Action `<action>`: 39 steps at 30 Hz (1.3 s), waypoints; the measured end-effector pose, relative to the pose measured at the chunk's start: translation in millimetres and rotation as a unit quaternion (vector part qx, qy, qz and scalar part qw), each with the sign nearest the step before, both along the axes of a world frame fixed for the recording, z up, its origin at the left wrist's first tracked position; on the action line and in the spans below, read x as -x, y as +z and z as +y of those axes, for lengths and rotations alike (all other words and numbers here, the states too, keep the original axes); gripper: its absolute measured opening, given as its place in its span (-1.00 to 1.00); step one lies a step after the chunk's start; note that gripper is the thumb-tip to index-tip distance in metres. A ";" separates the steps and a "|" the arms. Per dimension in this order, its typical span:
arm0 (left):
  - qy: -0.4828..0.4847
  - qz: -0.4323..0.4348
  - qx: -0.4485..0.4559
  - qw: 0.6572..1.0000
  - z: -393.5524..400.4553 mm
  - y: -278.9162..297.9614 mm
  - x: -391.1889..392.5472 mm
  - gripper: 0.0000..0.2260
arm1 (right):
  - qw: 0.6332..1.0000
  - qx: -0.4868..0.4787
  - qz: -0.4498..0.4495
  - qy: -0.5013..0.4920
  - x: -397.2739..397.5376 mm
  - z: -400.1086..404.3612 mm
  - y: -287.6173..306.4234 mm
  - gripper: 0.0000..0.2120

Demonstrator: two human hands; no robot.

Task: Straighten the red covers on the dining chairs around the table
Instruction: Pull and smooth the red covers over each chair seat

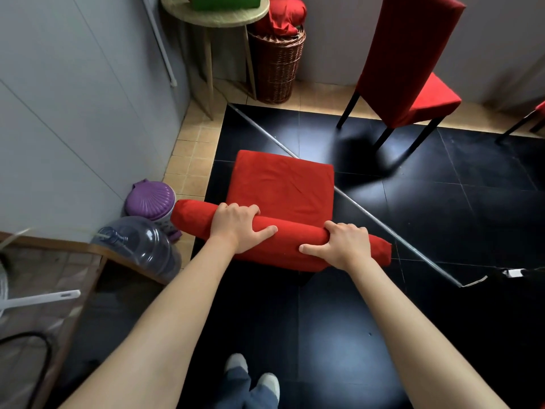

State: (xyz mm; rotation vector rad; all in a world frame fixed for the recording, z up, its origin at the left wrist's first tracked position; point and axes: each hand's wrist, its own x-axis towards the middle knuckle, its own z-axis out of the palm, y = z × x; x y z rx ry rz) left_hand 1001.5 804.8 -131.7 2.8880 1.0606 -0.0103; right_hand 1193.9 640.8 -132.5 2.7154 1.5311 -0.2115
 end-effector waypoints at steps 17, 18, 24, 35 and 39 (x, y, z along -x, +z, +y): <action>-0.077 -0.012 -0.003 0.997 0.5 -5.0 30.8 -0.22 | 0.995 0.013 0.017 -0.099 70.8 -33.1 4.8 -0.14; -0.084 -0.014 -0.006 0.996 0.7 -5.9 32.9 -0.22 | 0.994 0.015 0.016 -0.104 76.3 -35.4 4.3 -0.11; -0.103 -0.017 -0.002 0.995 6.7 -4.3 29.0 -0.23 | 0.991 0.027 -0.007 -0.133 83.7 -34.6 6.0 -0.04; -0.142 -0.030 -0.017 0.989 16.5 -1.7 17.3 -0.36 | 0.990 0.033 -0.009 -0.138 69.1 -26.3 5.9 -0.09; -0.150 -0.027 -0.021 0.988 22.4 -3.0 5.5 -0.40 | 0.989 0.028 -0.011 -0.145 57.6 -21.6 4.4 -0.11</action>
